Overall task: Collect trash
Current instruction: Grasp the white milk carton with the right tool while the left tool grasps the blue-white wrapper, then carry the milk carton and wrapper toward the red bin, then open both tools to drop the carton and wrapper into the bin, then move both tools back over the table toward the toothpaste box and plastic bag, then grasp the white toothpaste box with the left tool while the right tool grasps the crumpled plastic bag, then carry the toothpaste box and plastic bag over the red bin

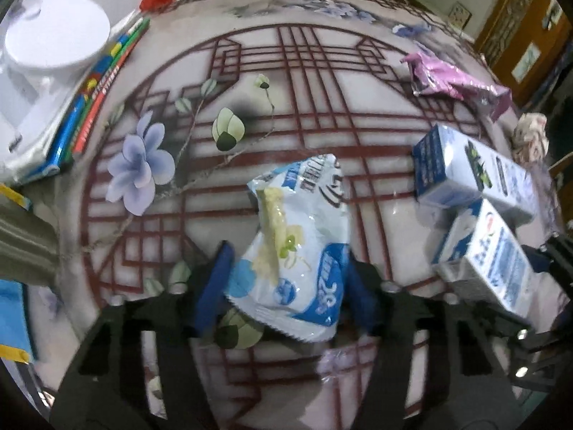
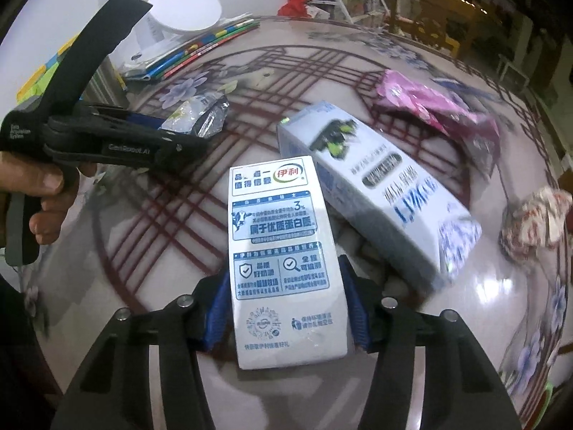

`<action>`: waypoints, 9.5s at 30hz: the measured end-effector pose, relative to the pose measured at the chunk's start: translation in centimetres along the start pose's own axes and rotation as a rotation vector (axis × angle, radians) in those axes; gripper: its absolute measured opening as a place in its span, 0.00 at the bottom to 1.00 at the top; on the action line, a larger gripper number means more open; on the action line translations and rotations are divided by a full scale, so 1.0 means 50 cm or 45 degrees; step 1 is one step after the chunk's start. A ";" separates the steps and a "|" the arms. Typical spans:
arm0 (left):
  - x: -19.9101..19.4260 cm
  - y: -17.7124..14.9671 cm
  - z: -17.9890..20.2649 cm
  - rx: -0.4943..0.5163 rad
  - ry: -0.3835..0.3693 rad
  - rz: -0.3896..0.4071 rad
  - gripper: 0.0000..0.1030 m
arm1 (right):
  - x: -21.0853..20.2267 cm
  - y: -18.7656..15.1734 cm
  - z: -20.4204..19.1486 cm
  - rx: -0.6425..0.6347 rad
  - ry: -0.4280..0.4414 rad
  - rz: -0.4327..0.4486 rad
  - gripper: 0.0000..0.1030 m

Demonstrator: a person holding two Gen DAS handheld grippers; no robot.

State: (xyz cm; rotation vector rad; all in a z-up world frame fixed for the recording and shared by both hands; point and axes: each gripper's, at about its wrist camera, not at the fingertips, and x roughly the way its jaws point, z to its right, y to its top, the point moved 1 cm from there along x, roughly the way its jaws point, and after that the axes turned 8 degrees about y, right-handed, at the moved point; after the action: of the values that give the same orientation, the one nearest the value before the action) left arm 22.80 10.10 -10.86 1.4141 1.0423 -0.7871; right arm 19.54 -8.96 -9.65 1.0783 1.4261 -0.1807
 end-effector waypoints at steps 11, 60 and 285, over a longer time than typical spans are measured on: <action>-0.038 -0.009 0.015 -0.014 -0.068 0.008 0.31 | -0.076 -0.095 -0.001 0.136 -0.054 0.053 0.51; -0.265 -0.229 0.358 0.277 -0.495 0.170 0.31 | -0.436 -0.375 0.152 0.522 -0.286 0.441 0.51; -0.349 -0.081 0.875 0.531 -0.753 0.239 0.48 | -0.584 -0.518 0.440 0.834 -0.541 0.510 0.27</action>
State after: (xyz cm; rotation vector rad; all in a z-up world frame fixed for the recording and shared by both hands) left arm 16.96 -35.93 -1.82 1.4596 0.2936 -1.2323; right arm 10.96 -52.28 -2.16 1.7142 0.7501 -0.5754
